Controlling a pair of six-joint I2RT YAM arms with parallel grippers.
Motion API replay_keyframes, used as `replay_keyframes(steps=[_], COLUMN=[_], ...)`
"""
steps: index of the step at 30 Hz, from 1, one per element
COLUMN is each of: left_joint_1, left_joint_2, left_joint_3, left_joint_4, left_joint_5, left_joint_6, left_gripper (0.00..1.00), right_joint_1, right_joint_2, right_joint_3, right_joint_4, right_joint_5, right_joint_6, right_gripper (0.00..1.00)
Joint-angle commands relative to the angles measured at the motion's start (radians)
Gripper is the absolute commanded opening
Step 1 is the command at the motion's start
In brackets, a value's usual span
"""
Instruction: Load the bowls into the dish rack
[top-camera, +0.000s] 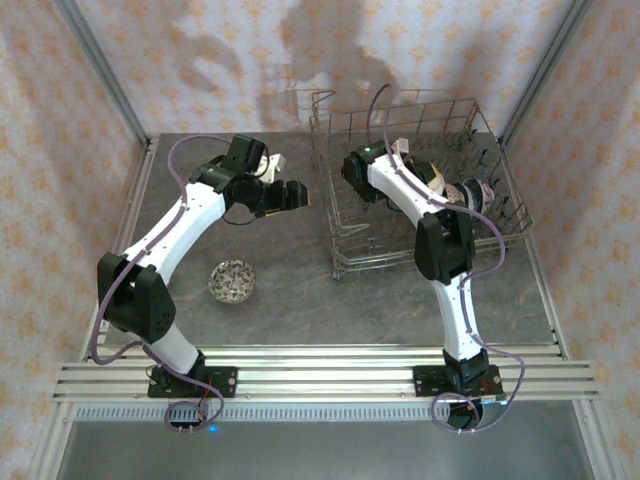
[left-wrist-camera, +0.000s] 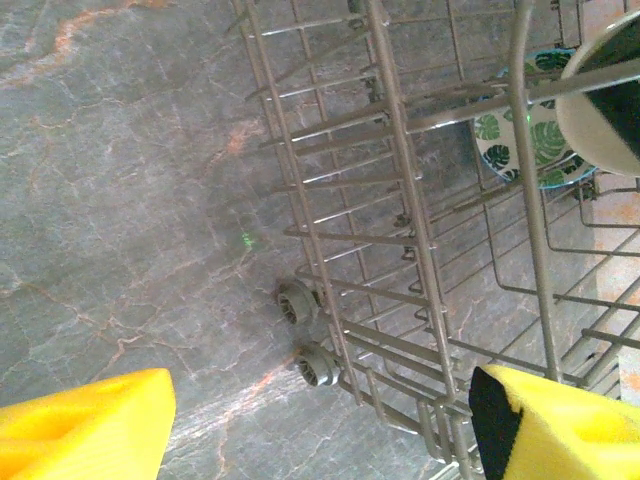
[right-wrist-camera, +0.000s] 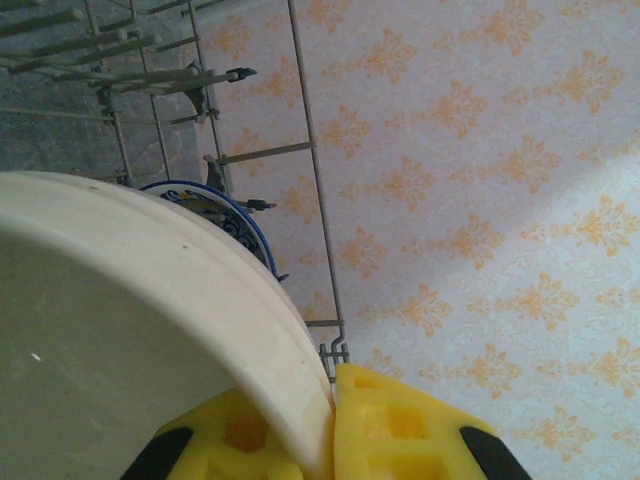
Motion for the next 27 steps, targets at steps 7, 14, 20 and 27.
replay_keyframes(steps=[7, 14, 20, 27], left_joint_1=[0.026, 0.026, 0.026, 0.025], left_joint_2=[-0.067, -0.036, 0.043, 0.210], left_joint_3=[0.038, 0.080, 0.184, 0.359], left_joint_4=[0.082, 0.136, 0.191, 0.242], left_joint_5=[-0.081, -0.148, -0.144, -0.069], left_joint_6=[-0.072, -0.106, -0.124, -0.190], left_gripper=[0.84, 0.85, 0.86, 0.82], right_joint_1=[0.067, 0.114, 0.116, 0.086], right_joint_2=[-0.069, -0.142, -0.161, -0.192], right_joint_3=[0.122, 0.056, 0.044, 0.085], right_joint_4=[-0.150, -0.150, -0.149, -0.144], right_joint_5=[0.045, 0.072, 0.066, -0.015], right_joint_6=[0.061, 0.243, 0.284, 0.293], right_gripper=[0.00, 0.00, 0.00, 0.00])
